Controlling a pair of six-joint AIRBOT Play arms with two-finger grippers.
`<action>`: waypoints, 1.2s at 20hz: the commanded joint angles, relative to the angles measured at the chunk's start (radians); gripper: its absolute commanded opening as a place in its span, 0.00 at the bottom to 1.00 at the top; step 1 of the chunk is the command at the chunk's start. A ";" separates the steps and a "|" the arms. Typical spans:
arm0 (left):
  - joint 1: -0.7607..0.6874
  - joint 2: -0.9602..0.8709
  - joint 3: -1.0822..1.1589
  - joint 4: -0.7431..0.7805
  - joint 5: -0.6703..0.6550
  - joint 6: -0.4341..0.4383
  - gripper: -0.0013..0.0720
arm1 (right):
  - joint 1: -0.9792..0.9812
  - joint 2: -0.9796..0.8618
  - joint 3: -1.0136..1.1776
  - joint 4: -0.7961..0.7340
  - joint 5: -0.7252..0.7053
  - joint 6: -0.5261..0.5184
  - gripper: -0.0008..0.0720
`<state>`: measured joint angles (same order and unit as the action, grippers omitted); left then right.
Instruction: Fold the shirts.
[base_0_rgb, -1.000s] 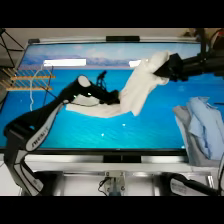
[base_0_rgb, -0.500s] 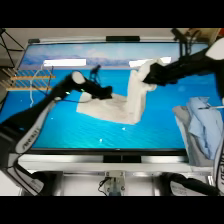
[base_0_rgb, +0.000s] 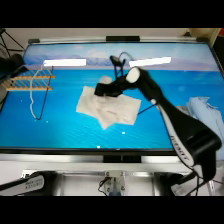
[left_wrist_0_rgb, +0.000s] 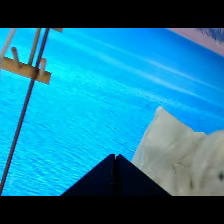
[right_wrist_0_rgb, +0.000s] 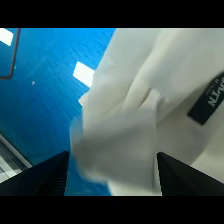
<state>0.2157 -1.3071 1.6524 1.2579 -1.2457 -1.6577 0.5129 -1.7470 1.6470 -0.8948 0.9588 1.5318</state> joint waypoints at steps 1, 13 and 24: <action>0.071 0.096 -0.001 0.026 -0.062 0.031 0.06 | 0.052 -0.085 0.002 0.005 -0.077 0.010 0.93; -0.054 0.096 -0.160 0.026 -0.007 0.075 0.06 | -0.465 0.088 -0.260 -0.195 0.417 0.067 0.95; -0.054 0.096 -0.160 0.023 -0.004 0.064 0.06 | -0.320 -0.072 -0.363 0.191 0.060 -0.050 0.72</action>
<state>0.1619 -1.2118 1.4929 1.2831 -1.2510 -1.5860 0.1749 -1.7786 1.2922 -0.8127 1.0580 1.5135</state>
